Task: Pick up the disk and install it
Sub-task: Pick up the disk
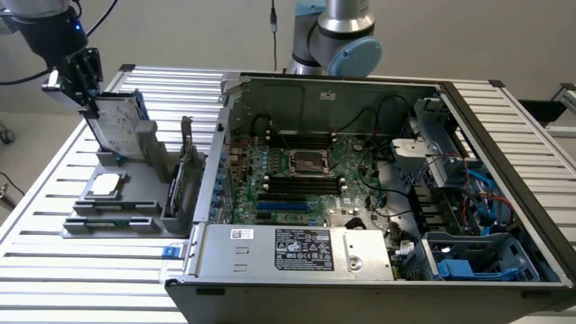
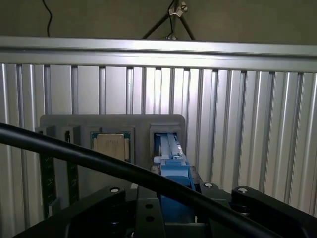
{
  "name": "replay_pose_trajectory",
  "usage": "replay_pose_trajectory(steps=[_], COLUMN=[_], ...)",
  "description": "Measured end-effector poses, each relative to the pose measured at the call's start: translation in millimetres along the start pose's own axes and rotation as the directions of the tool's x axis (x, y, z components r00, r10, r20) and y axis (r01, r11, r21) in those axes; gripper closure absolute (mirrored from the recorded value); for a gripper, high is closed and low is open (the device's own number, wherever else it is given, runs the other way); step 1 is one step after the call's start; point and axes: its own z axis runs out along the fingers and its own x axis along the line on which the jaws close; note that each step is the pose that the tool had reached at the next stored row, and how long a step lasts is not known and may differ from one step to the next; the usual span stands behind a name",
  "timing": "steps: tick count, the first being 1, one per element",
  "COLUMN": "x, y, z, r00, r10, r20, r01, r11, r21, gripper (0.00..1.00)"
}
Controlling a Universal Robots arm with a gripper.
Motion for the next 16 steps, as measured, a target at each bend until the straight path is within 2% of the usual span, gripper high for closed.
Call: replay_pose_trajectory(steps=[13, 16], x=[0.4, 0.5], y=[-1.2, -1.3], z=[-30.0, -32.1], r00=[1.0000, 1.0000], r10=[0.000, 0.000], r20=[-0.0002, -0.0003], r01=[0.000, 0.000], r11=[1.0000, 1.0000], r21=[0.0001, 0.0003], gripper=[0.67, 0.67])
